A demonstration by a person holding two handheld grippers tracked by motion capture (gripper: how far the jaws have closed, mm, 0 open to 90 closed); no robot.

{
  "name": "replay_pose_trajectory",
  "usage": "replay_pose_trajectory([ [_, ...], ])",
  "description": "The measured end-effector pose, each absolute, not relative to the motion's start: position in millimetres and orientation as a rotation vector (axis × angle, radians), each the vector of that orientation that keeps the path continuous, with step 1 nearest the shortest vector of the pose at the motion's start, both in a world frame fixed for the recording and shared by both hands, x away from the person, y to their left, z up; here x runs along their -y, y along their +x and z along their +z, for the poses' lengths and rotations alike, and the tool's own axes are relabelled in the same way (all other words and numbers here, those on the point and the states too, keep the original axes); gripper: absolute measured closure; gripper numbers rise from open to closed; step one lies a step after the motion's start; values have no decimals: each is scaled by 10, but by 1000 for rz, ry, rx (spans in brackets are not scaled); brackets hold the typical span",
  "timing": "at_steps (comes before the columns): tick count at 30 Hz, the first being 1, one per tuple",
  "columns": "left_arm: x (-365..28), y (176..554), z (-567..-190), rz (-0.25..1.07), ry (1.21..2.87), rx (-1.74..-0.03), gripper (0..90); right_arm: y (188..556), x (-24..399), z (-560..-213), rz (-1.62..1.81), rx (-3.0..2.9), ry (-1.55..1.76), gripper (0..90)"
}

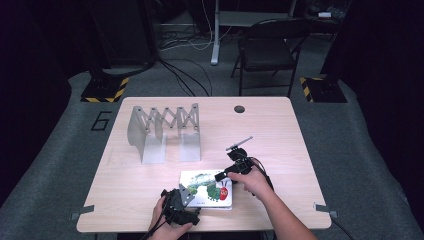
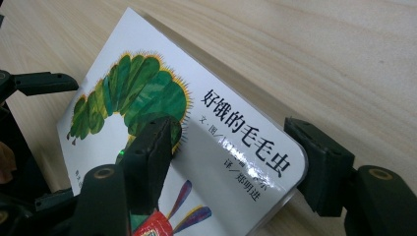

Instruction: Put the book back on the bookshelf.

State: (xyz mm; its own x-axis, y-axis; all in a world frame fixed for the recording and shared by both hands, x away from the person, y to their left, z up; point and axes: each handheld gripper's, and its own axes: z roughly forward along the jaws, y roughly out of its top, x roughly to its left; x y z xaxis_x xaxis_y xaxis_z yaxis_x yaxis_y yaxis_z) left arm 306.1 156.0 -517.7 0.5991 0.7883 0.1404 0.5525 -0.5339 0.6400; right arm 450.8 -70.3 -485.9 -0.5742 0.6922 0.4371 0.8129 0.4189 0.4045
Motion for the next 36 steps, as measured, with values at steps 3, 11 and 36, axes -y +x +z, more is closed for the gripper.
replay_pose_trajectory([
  [3,-1571,3076,-5180,552,2278,-1068,51,4510,704,-4859,-872,2470,-1325,361],
  [11,-1646,3137,-5209,468,2255,-1126,14,4501,687,-4843,-863,2468,-1333,358],
  [36,-1685,3177,-5229,423,2232,-1136,4,4538,691,-4843,-830,2477,-1264,353],
])
